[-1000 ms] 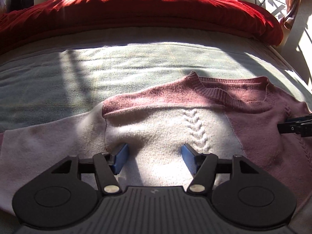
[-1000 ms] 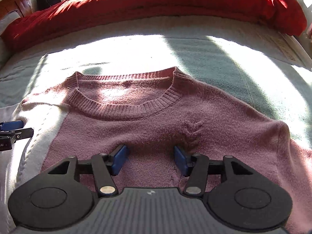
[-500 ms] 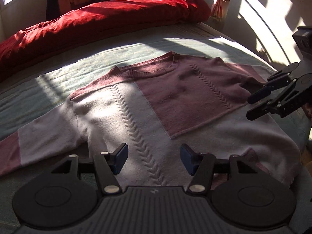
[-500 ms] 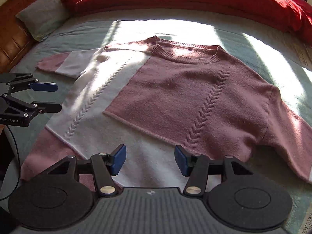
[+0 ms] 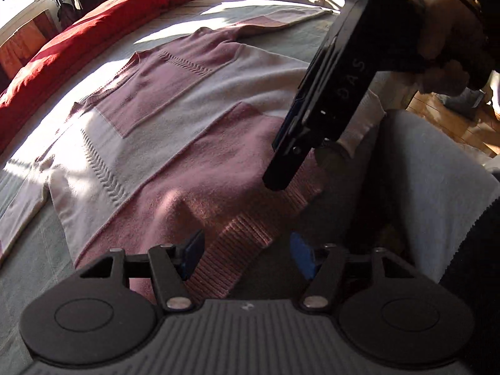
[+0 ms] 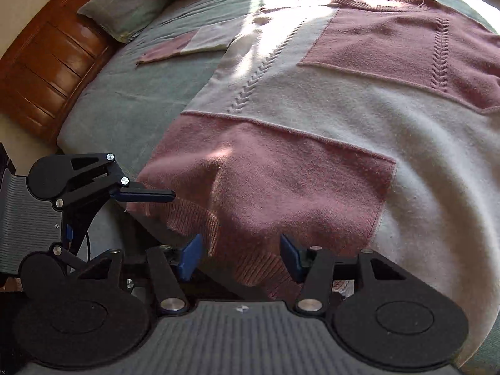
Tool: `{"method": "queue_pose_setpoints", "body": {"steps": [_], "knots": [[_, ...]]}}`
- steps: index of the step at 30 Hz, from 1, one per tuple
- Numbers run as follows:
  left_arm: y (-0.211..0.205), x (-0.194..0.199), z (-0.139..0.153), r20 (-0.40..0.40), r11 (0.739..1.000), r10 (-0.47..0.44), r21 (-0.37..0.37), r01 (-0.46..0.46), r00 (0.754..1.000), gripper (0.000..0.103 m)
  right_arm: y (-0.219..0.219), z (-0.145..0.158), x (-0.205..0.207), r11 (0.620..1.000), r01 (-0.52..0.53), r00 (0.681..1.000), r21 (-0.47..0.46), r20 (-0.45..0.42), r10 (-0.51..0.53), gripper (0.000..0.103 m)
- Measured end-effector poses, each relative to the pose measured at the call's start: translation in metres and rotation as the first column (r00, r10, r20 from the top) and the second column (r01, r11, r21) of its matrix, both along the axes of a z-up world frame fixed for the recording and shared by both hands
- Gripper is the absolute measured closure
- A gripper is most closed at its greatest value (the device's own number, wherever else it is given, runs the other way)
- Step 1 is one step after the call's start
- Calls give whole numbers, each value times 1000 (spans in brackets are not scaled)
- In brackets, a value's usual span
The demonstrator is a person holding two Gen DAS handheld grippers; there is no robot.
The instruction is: Fold clothes
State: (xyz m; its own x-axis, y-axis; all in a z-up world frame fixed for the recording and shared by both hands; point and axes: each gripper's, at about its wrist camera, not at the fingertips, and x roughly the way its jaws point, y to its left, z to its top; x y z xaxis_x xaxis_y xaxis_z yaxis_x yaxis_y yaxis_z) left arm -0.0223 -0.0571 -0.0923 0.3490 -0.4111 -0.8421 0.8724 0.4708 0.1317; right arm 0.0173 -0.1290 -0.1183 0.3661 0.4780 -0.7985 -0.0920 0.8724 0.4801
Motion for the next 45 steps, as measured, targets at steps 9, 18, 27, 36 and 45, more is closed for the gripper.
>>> {"method": "queue_pose_setpoints", "body": {"steps": [9,18,27,36,45], "knots": [[-27,-30,-48,290,974,-164,202,108,943,40,-4,6,-17,998,61,998,-7,5,-61,43],[-17,0,-11,289,995,-83,83,61,954,39,-21,35,-39,996,59,996,-71,74,-54,42],[-14,52,1,242,997,50,44,-62,969,39,21,28,-37,979,-179,976,-101,110,190,43],[10,45,10,191,995,103,-8,-104,976,39,70,-11,-20,811,-382,888,-444,68,455,48],[36,42,11,140,988,156,-33,-153,978,39,63,-32,-33,591,-476,803,-651,-48,594,66]]}}
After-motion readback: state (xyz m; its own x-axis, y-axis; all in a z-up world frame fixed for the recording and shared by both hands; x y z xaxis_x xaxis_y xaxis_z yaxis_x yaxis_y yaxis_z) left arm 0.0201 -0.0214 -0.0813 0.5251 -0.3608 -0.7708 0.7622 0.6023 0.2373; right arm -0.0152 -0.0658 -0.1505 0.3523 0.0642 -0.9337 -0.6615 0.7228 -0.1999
